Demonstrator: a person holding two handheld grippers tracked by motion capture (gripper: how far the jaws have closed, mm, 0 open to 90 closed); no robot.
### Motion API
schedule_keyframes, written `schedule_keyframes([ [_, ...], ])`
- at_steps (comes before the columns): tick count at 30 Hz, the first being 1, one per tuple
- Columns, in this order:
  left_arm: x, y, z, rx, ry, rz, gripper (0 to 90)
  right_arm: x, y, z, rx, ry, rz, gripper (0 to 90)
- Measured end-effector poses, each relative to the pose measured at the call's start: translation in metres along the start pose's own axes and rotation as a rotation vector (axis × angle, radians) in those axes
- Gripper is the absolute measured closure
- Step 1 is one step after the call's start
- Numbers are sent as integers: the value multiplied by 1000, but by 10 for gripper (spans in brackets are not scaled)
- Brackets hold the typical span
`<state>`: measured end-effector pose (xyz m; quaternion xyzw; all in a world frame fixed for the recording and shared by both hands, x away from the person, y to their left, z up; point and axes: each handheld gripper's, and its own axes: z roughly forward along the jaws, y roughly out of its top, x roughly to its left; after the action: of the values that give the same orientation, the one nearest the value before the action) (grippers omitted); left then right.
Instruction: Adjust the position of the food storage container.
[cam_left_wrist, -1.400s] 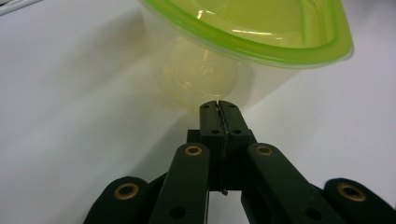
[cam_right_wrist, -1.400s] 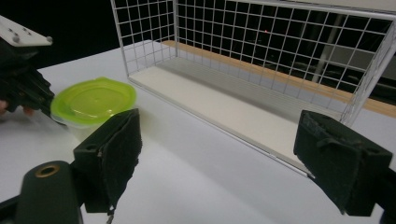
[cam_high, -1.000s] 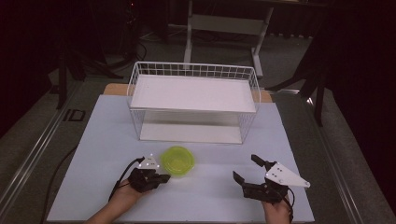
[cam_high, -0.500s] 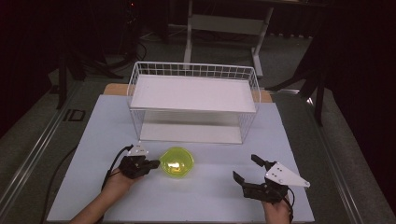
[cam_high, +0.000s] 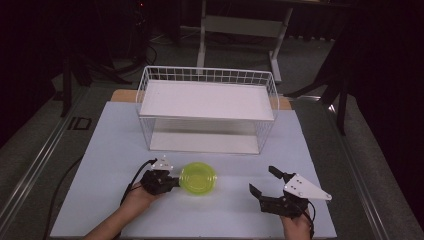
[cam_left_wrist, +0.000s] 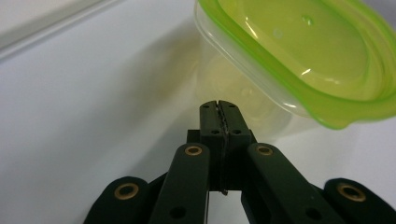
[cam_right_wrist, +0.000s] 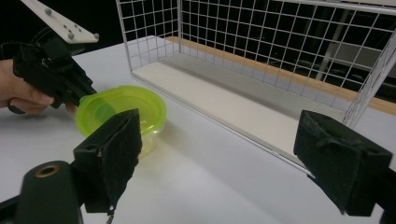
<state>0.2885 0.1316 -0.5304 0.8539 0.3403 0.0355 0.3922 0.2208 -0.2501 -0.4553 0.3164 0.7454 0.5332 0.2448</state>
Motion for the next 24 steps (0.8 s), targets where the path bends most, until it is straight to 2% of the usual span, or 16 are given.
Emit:
schedule_keyframes([
  [3,-5,1,5,7,-27,-6,900,0,0,0,1,-1,1,150],
  [6,-6,3,7,16,-16,-6,900,-1,-1,0,4,3,7,150],
  [11,-3,-3,2,12,-24,-42,900,0,0,0,4,1,6,150],
  [15,-3,-4,1,9,-30,-55,900,-1,-1,1,7,3,6,150],
  [24,-10,8,16,19,-58,-30,900,-1,-2,2,14,5,6,150],
])
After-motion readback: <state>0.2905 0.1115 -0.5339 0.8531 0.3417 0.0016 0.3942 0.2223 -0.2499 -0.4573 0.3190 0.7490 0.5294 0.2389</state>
